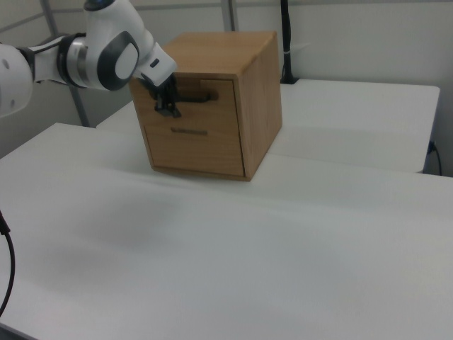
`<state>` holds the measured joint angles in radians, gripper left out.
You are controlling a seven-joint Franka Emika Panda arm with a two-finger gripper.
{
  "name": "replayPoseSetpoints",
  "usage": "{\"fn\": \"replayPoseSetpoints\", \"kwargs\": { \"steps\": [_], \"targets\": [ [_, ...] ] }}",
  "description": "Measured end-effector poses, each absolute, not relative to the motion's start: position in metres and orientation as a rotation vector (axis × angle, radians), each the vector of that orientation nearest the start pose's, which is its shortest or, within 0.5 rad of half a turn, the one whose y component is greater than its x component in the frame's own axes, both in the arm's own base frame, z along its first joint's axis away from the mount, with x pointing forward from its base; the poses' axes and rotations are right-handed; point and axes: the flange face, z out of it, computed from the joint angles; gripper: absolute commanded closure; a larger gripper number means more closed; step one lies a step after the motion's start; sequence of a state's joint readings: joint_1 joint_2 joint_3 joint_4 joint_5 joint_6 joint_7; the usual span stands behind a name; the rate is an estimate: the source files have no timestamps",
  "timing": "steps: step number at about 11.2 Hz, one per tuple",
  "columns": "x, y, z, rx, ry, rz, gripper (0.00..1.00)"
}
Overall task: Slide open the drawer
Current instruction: 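Lower the gripper onto the black handle and close it around the bar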
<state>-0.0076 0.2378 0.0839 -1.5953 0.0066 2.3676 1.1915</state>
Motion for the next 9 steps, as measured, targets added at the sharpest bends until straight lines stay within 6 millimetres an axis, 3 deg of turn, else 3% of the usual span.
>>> {"fn": "replayPoseSetpoints", "kwargs": {
  "steps": [6,9],
  "targets": [
    [0.690,0.015,0.555,-2.128,1.541,-0.569,0.50],
    [0.704,0.013,0.546,-2.109,1.548,-0.564,0.50]
  ]
}}
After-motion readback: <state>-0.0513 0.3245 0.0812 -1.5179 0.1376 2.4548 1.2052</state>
